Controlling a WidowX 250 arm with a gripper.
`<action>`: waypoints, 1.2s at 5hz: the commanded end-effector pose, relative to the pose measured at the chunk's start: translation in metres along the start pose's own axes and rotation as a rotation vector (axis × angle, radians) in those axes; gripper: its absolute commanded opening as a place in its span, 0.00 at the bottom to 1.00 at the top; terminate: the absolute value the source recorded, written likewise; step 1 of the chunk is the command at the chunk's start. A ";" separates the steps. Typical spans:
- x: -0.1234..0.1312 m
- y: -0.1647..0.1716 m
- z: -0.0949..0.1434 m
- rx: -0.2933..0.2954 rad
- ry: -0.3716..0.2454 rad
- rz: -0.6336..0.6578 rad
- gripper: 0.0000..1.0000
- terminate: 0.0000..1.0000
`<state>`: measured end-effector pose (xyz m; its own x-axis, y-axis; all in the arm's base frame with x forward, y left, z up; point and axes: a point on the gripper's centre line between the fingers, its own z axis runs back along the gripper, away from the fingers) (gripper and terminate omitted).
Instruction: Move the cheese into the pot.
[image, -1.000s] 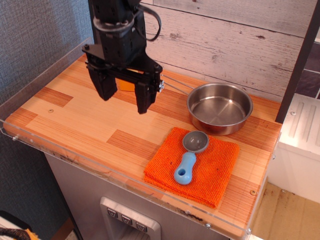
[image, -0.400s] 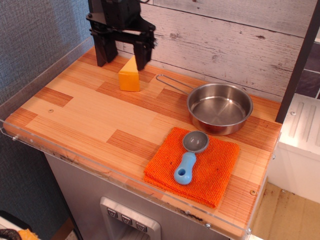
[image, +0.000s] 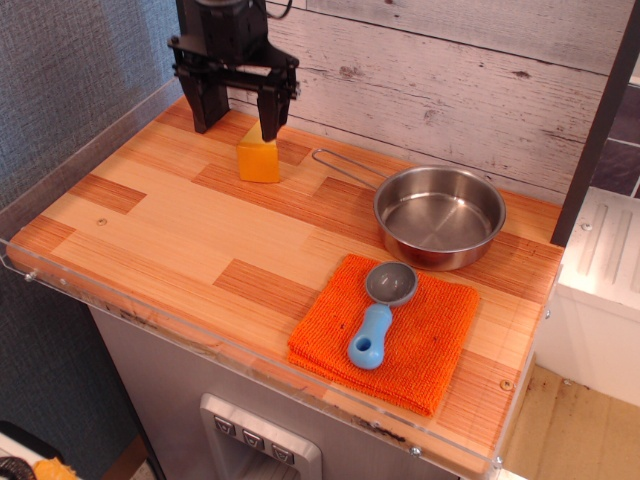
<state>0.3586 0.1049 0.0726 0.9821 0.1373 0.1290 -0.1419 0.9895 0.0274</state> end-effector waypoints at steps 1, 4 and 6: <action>0.016 0.007 -0.011 0.036 -0.045 0.090 1.00 0.00; 0.032 0.006 -0.033 0.024 -0.051 0.180 1.00 0.00; 0.030 0.007 -0.044 0.030 -0.012 0.170 1.00 0.00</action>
<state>0.3860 0.1141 0.0132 0.9474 0.3069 0.0907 -0.3108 0.9499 0.0324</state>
